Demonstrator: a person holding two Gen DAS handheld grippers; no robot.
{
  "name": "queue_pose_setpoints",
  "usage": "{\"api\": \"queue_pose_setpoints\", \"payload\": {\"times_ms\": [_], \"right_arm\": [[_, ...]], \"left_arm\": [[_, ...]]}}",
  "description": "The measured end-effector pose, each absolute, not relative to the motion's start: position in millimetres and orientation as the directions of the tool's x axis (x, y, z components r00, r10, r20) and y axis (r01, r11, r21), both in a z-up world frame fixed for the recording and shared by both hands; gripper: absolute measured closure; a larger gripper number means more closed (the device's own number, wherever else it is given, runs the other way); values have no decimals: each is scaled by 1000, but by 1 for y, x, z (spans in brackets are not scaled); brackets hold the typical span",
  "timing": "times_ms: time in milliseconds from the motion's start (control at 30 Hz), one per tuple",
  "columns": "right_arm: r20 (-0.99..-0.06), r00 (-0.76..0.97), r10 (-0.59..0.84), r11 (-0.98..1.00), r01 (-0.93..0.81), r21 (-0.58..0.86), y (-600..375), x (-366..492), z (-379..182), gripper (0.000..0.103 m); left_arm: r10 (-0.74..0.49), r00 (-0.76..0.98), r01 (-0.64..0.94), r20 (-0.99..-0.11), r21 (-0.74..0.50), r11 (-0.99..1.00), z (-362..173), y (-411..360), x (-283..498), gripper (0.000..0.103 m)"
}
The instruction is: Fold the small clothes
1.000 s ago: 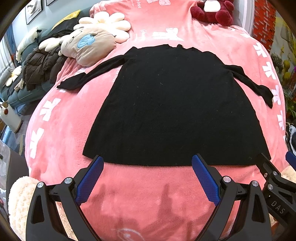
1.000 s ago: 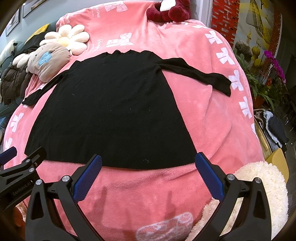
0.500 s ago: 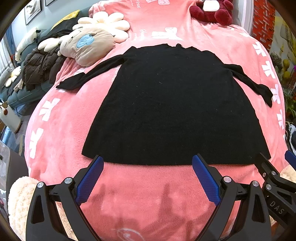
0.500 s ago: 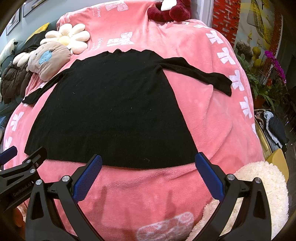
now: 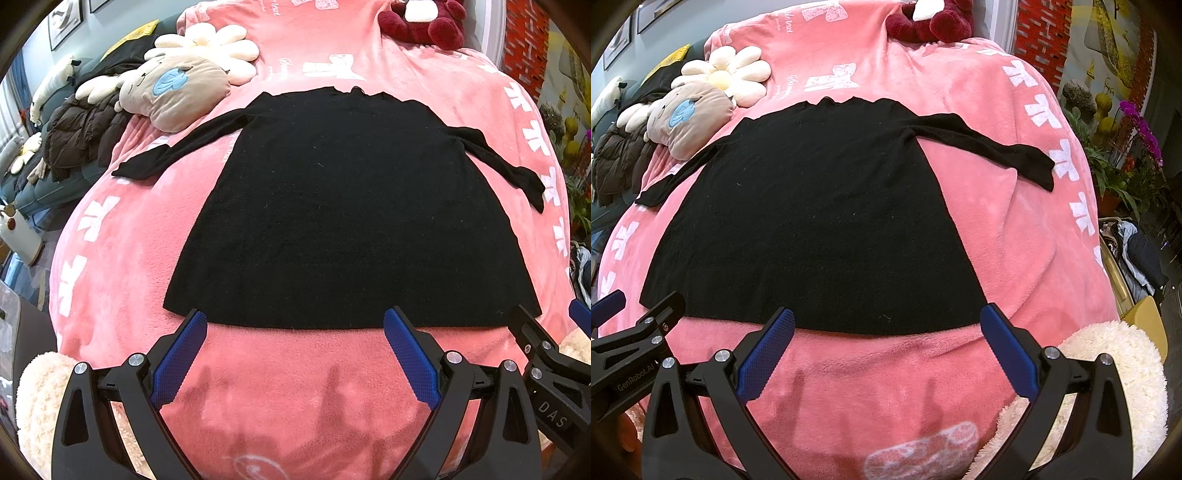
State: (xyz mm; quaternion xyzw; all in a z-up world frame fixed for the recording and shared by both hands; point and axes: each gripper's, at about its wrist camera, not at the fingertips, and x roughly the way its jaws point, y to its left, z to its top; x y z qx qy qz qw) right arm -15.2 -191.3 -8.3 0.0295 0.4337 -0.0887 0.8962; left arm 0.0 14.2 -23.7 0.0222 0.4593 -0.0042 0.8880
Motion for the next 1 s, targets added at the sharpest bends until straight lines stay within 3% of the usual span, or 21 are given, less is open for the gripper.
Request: {"api": "queue_pose_setpoints", "payload": {"times_ms": [1000], "right_arm": [[-801,589,-108,979,205,19,-210,5,-3,5]], "left_arm": [[-11,577,43,-816,17,999,-20,10,7,8]]}}
